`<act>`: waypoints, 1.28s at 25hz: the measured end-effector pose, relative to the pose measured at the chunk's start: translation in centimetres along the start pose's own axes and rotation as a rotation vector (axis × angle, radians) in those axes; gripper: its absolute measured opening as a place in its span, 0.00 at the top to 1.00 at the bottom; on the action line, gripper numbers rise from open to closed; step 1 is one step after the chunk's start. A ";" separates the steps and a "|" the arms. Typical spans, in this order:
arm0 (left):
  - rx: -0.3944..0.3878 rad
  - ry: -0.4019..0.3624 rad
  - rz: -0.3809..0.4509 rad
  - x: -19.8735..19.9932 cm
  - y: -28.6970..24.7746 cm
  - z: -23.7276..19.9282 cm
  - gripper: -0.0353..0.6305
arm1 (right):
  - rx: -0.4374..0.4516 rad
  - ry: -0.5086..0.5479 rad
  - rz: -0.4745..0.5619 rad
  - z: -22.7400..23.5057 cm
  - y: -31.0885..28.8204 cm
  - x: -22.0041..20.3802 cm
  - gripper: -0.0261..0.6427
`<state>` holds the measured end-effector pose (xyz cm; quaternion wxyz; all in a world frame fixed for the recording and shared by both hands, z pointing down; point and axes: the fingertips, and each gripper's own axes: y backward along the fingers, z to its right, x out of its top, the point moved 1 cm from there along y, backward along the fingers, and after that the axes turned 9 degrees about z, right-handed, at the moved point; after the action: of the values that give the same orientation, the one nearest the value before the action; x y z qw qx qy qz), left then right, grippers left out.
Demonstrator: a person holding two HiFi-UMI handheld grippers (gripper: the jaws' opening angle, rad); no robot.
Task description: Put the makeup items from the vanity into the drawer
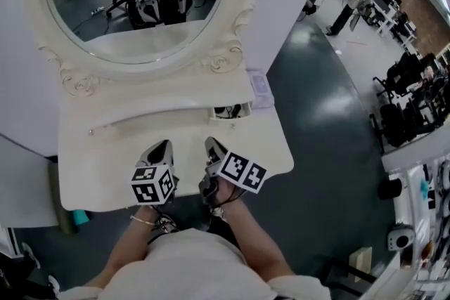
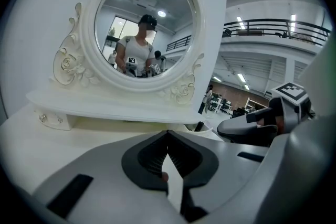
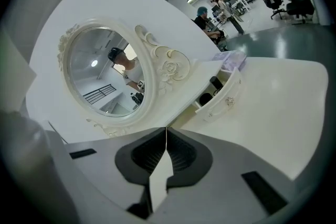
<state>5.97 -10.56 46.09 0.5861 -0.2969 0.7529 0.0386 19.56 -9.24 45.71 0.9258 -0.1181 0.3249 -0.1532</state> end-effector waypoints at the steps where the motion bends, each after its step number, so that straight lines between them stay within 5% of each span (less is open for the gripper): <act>1: 0.001 0.002 0.004 0.2 0.2 -0.3 0.94 | 0.003 0.017 0.005 -0.3 0.0 -0.2 0.93; 15: 0.065 0.018 0.053 1.5 2.7 -3.7 0.94 | 0.022 0.170 0.002 -3.1 -1.1 -3.6 0.93; 25: 0.119 0.069 0.074 1.4 6.0 -6.8 0.94 | 0.066 0.180 -0.065 -5.7 -1.9 -6.9 0.93; 32: 0.086 0.072 0.061 1.0 8.9 -9.8 0.94 | 0.034 0.176 -0.029 -6.9 -1.1 -10.1 0.93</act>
<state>-6.93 -7.67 45.60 0.5696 -0.2497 0.7830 0.0134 7.46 -7.42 46.52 0.8932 -0.0932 0.4007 -0.1816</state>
